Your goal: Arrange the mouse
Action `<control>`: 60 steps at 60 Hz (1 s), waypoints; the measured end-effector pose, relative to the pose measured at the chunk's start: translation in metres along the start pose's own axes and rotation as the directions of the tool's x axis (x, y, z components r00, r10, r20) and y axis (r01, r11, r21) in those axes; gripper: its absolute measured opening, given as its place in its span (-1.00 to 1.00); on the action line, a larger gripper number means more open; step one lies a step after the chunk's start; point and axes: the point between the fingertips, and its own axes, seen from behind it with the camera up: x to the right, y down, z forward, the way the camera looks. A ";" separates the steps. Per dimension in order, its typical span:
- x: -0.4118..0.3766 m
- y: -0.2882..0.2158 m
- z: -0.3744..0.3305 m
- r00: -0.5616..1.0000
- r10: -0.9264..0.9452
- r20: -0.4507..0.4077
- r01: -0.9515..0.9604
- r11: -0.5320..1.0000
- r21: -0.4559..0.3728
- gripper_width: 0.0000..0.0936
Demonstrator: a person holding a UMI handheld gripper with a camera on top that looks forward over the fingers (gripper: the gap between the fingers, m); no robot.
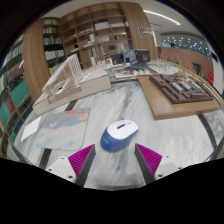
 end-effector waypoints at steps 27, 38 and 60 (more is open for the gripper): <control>-0.003 -0.054 0.081 0.971 -0.073 -0.227 0.089 0.994 0.063 0.17; -0.016 -0.066 0.069 0.980 0.032 -0.196 -0.026 0.999 0.035 -0.13; -0.218 -0.082 0.070 0.984 -0.179 -0.024 0.180 0.977 0.115 -0.17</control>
